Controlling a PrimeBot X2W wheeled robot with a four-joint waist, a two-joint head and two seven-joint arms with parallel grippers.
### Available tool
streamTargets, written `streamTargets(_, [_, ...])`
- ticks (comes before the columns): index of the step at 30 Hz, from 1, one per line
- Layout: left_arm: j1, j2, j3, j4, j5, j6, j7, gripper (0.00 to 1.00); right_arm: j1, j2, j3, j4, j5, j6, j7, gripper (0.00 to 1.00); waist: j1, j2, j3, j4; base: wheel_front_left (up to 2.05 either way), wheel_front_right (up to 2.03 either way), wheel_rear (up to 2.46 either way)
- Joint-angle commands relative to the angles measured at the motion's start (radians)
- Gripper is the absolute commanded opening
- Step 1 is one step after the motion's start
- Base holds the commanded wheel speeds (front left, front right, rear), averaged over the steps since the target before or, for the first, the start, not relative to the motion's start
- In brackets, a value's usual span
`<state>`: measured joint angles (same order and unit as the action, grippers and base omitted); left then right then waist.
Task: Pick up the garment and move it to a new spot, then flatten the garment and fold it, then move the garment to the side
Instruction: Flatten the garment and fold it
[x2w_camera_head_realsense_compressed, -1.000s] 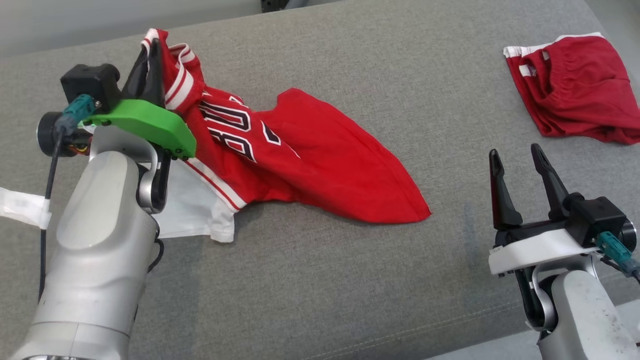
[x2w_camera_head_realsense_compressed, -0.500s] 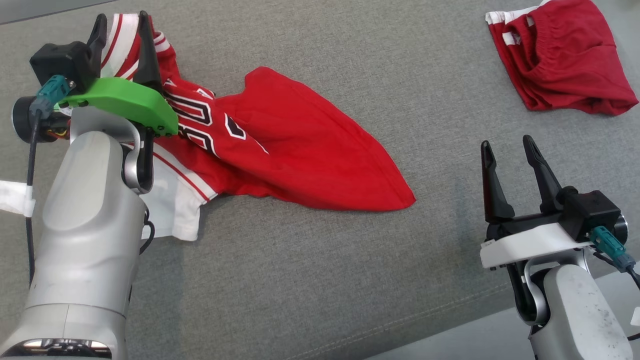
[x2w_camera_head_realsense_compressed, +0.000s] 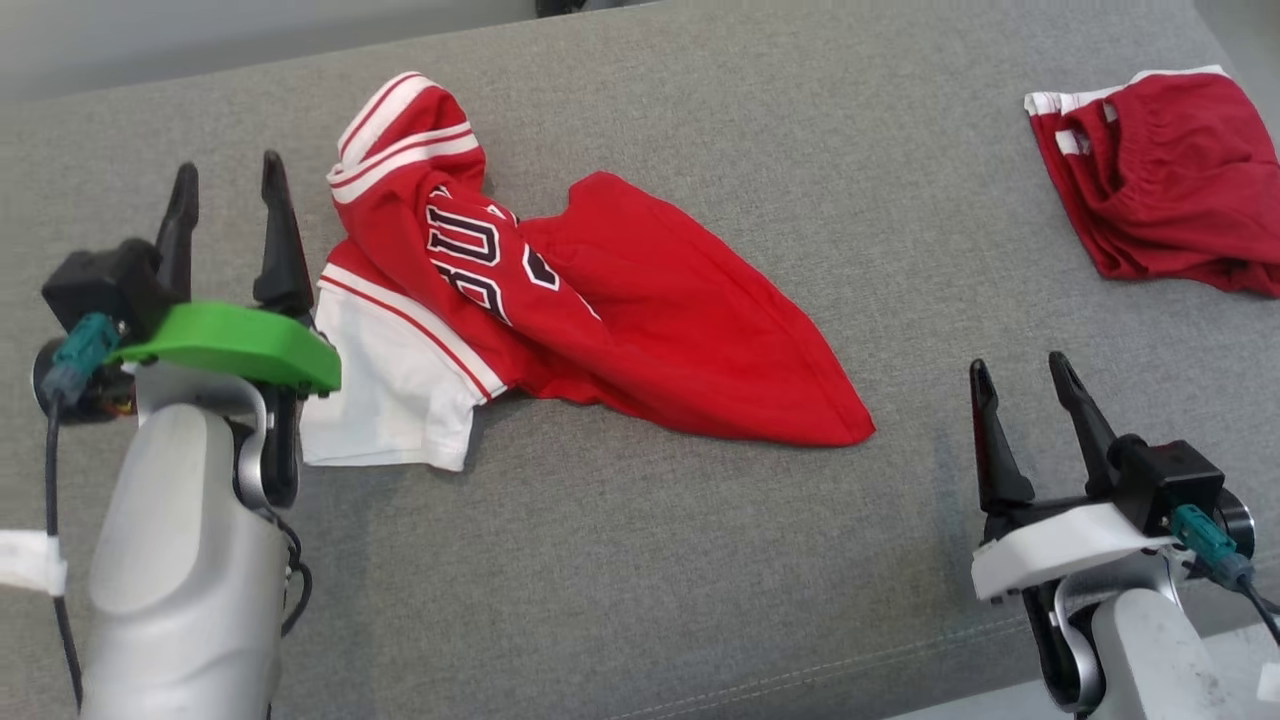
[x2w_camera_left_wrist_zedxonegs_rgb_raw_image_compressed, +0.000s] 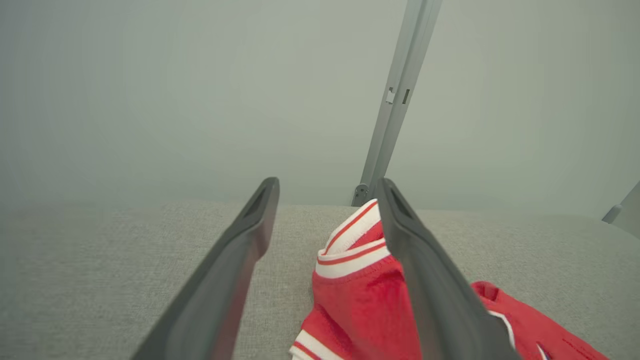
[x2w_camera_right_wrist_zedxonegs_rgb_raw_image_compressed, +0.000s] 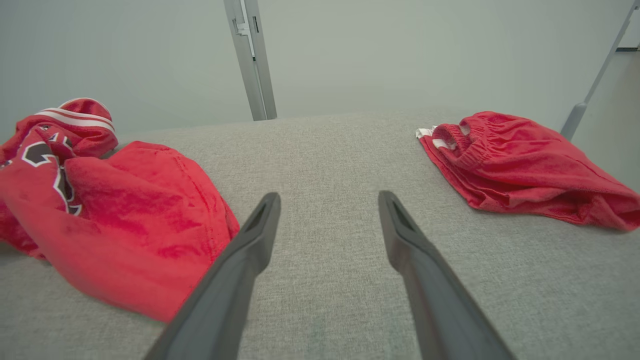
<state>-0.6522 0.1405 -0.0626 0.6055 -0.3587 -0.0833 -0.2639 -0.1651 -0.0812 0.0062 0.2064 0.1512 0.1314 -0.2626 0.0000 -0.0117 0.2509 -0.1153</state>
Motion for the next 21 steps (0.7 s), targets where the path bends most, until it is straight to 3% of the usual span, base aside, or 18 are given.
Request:
streamTargets(1, [0.042,-0.008,0.01,-0.016,0.006,-0.004,0.0,1.0,0.021,-0.004,-0.003,0.012,-0.01,-0.002,-0.003,1.0,0.0,0.0117,-0.044,0.034,0.0,0.0,0.0])
streamTargets(10, [0.311,-0.067,0.021,-0.19,0.021,-0.012,0.0,1.0,0.033,-0.014,0.026,0.113,0.0,-0.002,0.005,1.0,0.0,0.0117,-0.114,0.08,0.0,0.0,0.0])
streamTargets(21, [0.481,-0.09,-0.077,-0.371,-0.004,0.035,0.0,1.0,-0.261,-0.14,0.209,0.372,0.105,-0.002,0.232,1.0,0.0,0.0117,-0.108,0.186,0.0,0.0,0.0])
